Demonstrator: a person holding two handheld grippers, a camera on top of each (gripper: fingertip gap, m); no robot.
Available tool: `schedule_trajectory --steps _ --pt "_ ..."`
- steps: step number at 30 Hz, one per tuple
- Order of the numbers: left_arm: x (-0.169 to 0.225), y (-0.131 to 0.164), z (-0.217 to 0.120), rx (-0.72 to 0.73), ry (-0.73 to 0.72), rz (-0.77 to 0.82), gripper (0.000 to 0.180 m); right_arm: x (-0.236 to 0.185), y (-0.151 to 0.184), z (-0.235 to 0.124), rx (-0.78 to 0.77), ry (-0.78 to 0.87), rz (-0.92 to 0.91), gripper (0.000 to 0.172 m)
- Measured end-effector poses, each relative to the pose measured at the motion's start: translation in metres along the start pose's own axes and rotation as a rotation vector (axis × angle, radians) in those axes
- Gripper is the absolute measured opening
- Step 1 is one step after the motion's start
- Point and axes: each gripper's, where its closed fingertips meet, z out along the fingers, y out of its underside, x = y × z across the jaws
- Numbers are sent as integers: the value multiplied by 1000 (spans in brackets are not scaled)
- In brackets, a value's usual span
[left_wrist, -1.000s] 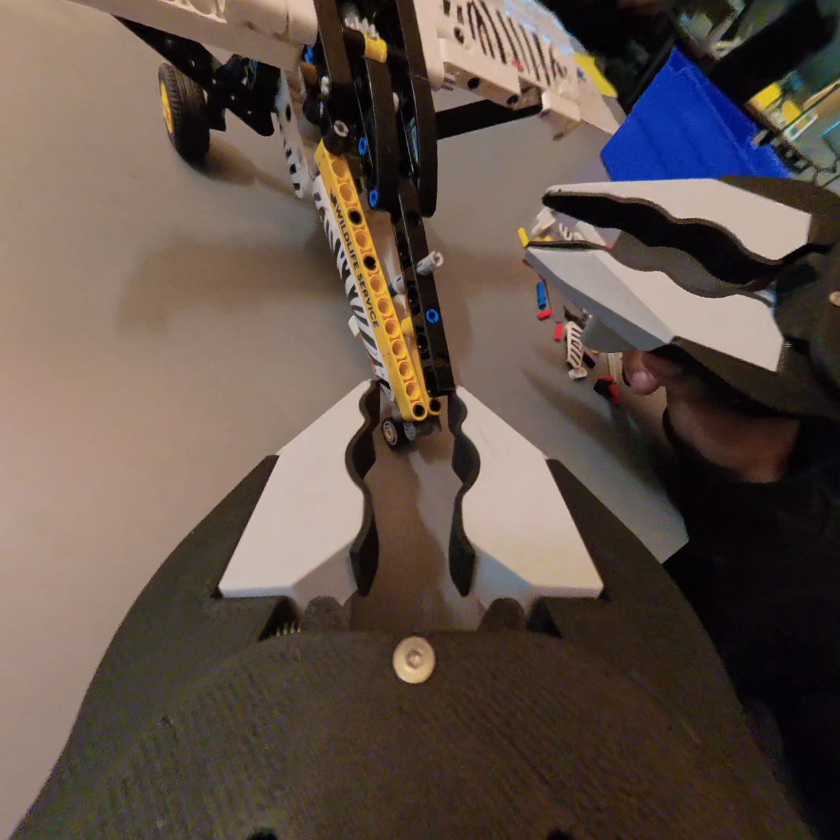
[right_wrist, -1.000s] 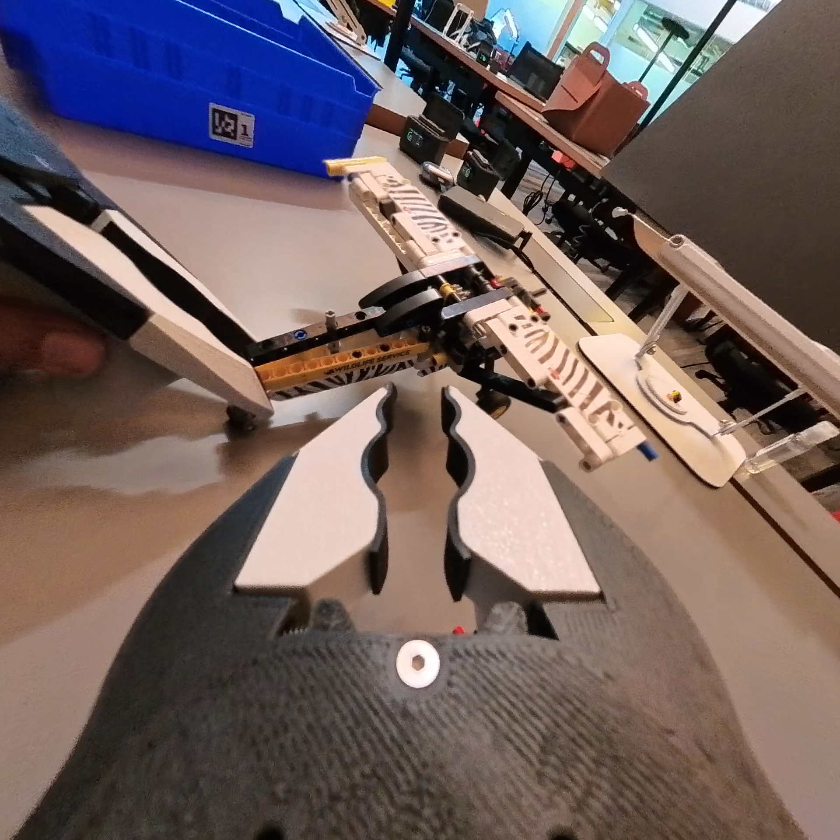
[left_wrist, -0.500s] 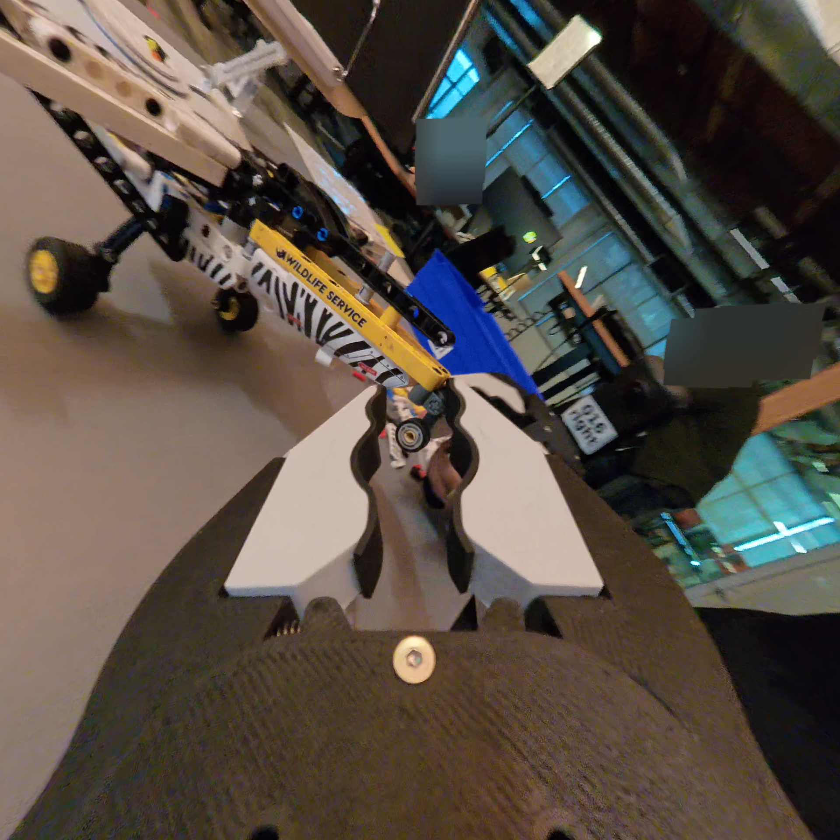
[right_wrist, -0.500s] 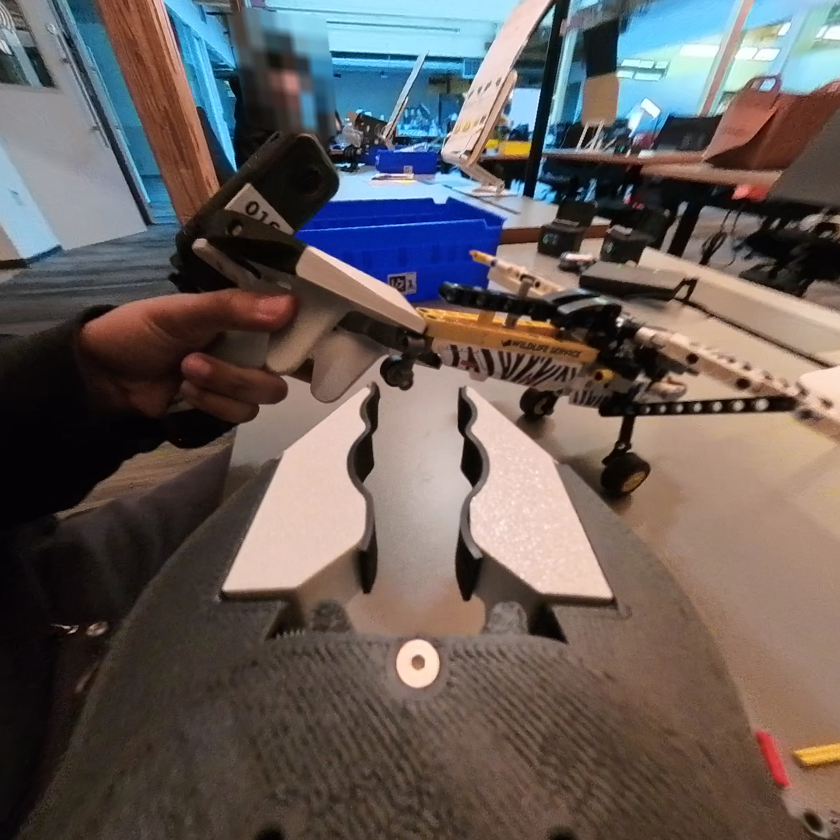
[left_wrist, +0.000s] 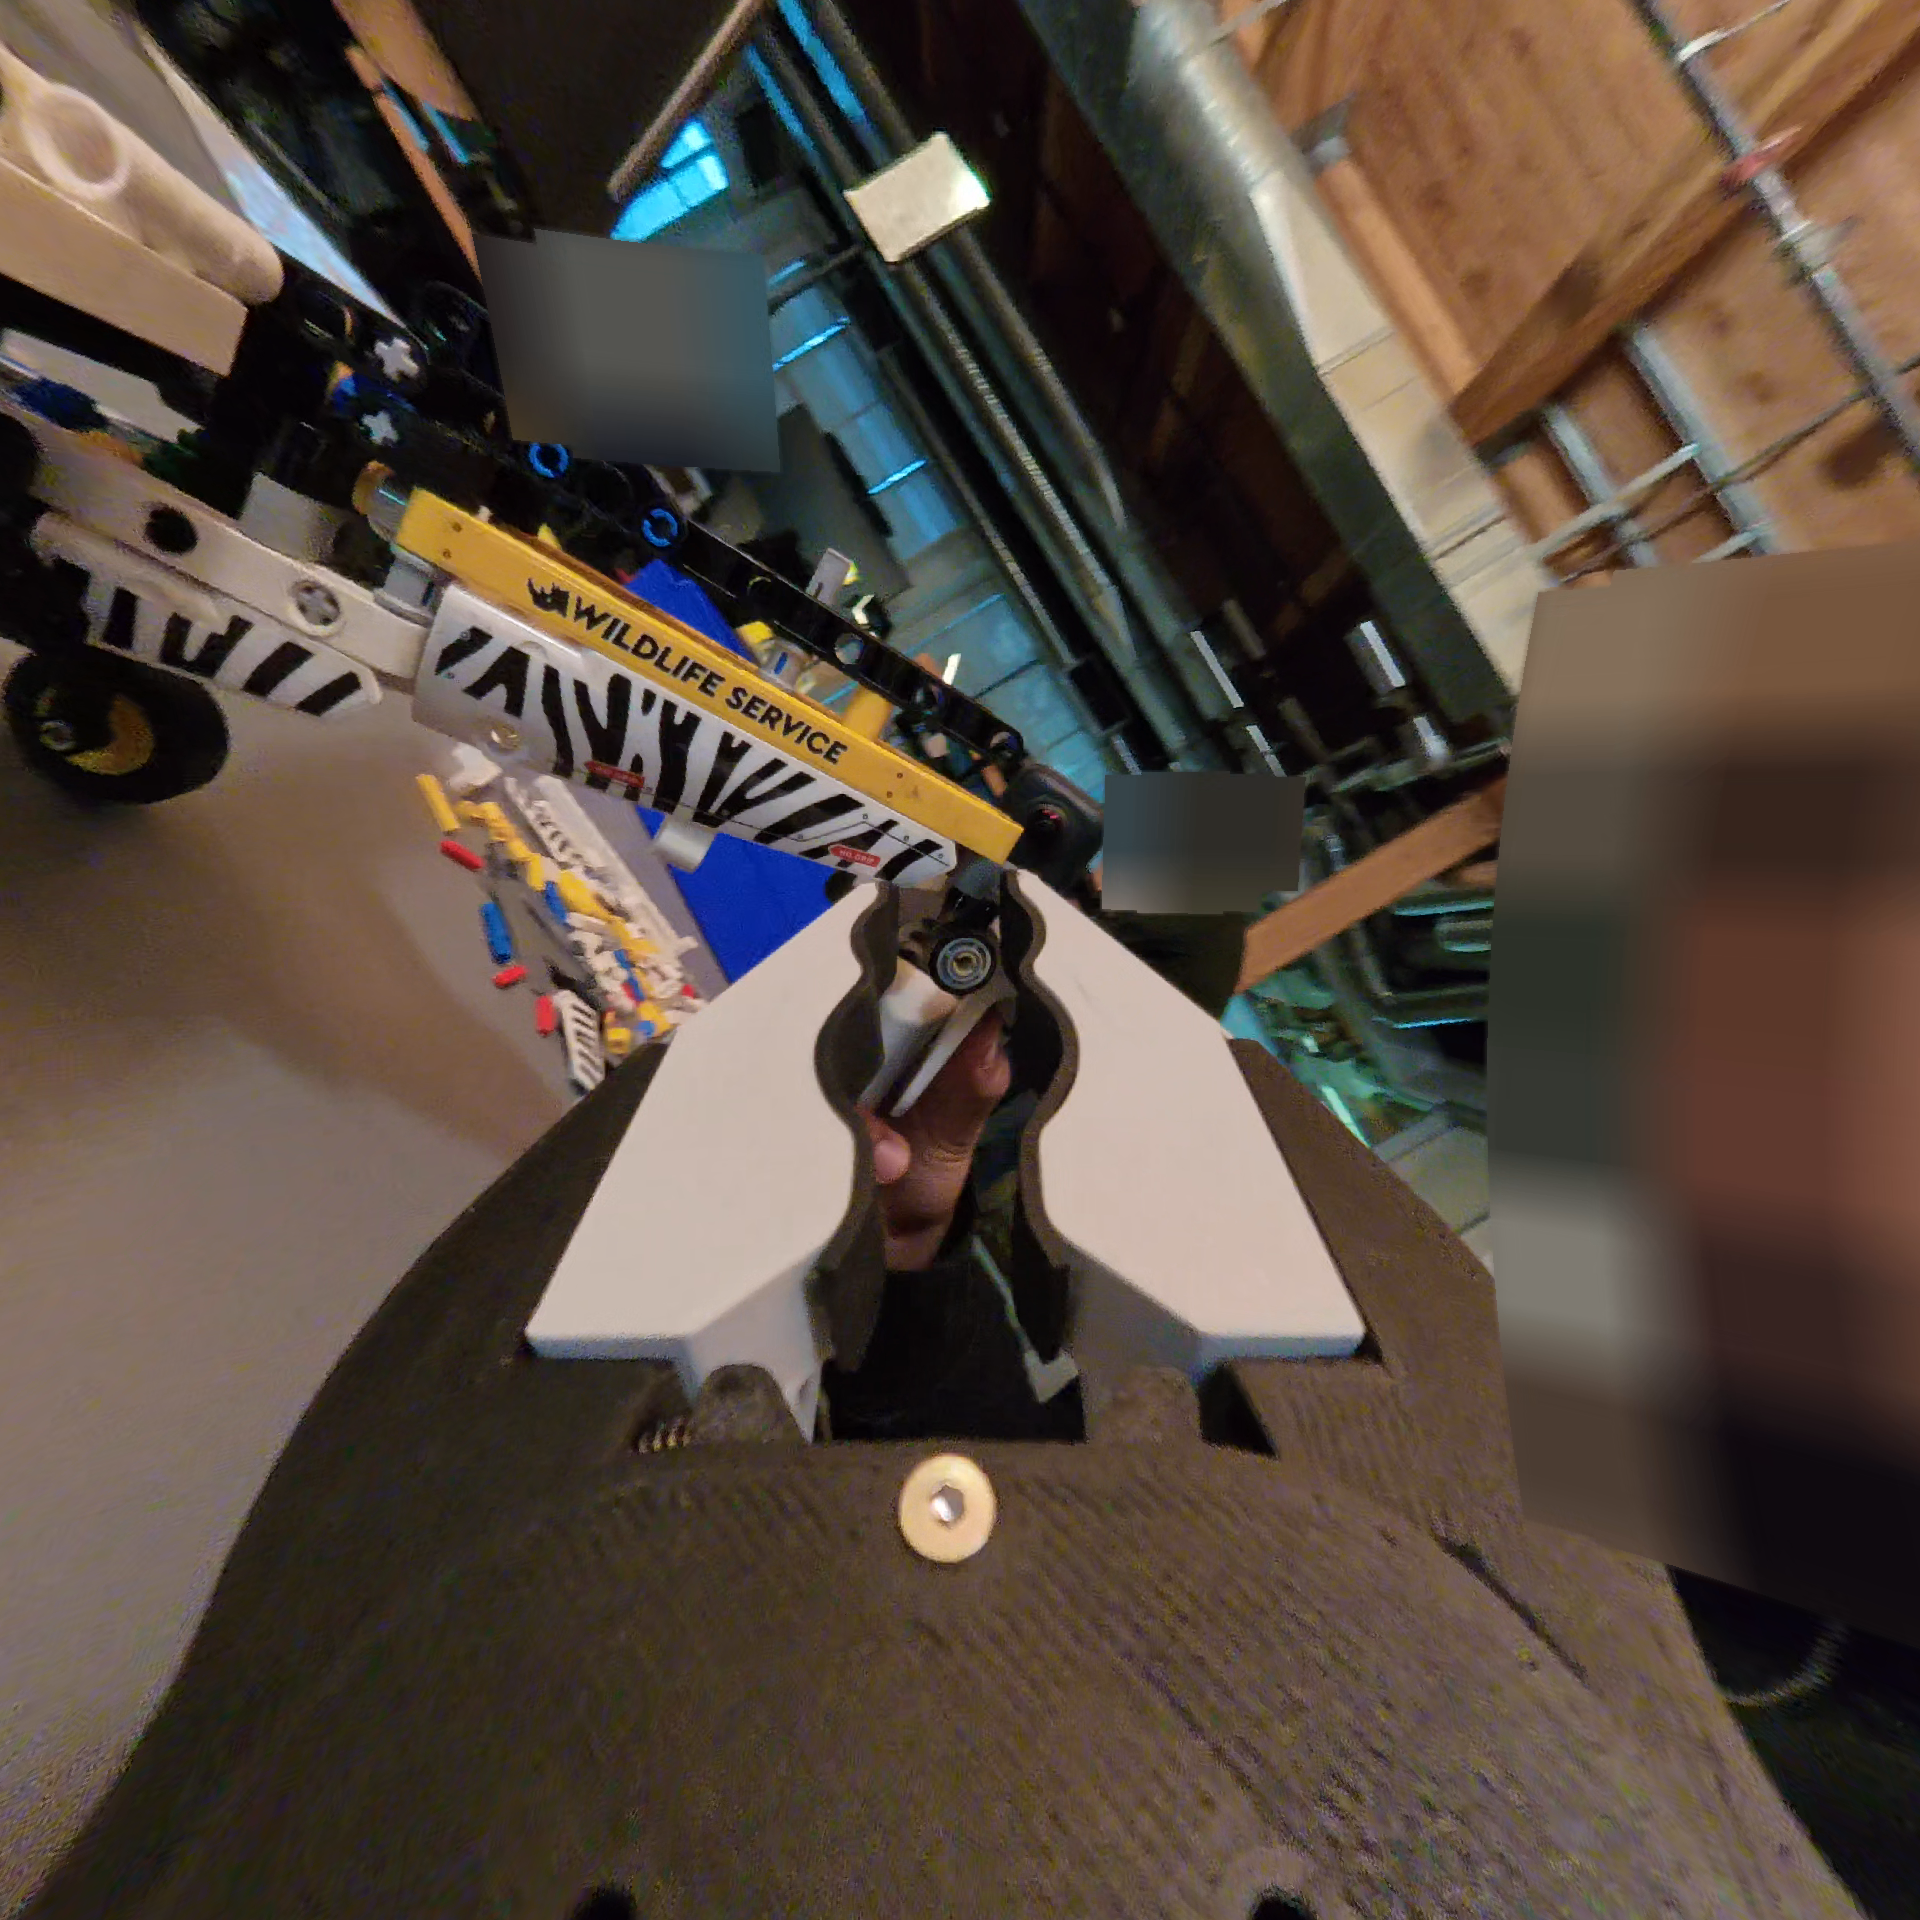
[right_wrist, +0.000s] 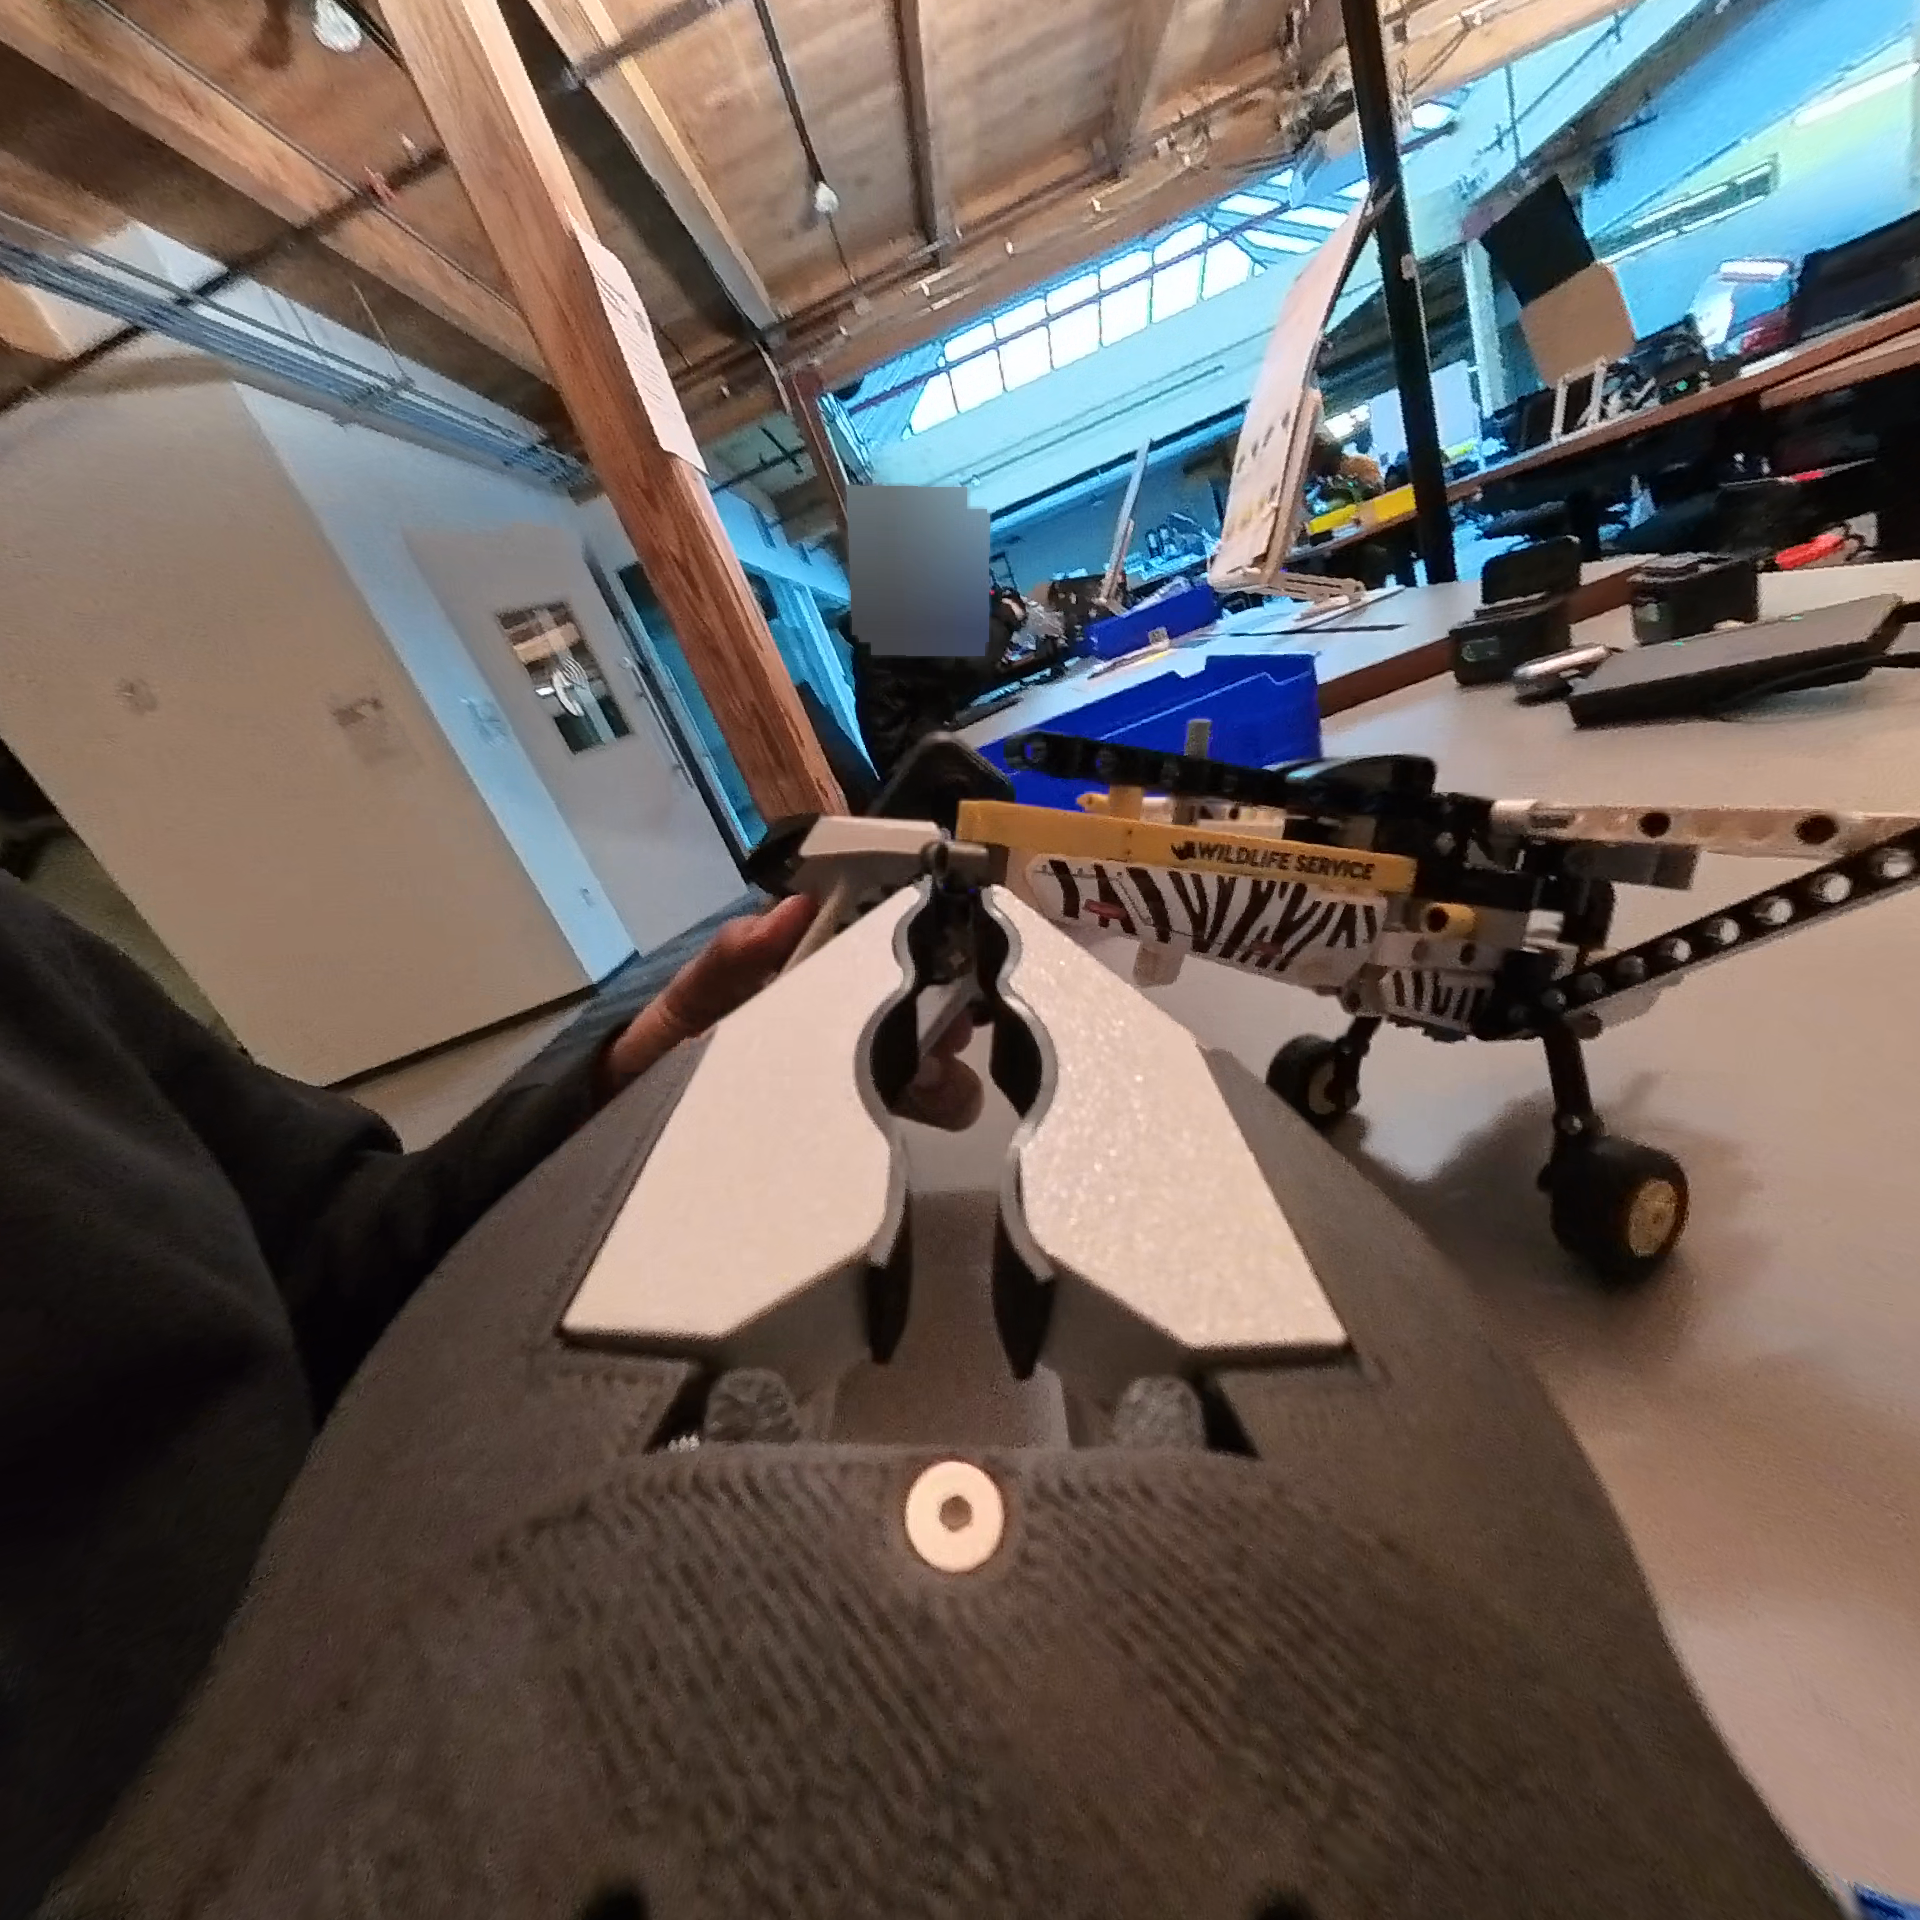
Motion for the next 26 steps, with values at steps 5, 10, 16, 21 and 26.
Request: schedule_trajectory --steps 5,10,16,21,26 --pt "7 2 0 23 5 121 14 -2 -8 -7 55 -22 26 4" --pt "3 6 -3 -13 -13 62 27 -5 -11 -10 74 -36 11 4" --pt "15 7 -6 36 307 -375 36 -20 11 -1 -40 -35 -114 4" --pt "-4 5 -10 115 310 -454 34 -24 28 3 -118 -4 -183 4" --pt "-1 6 -10 118 345 -465 34 -26 25 2 -84 -59 -88 4"
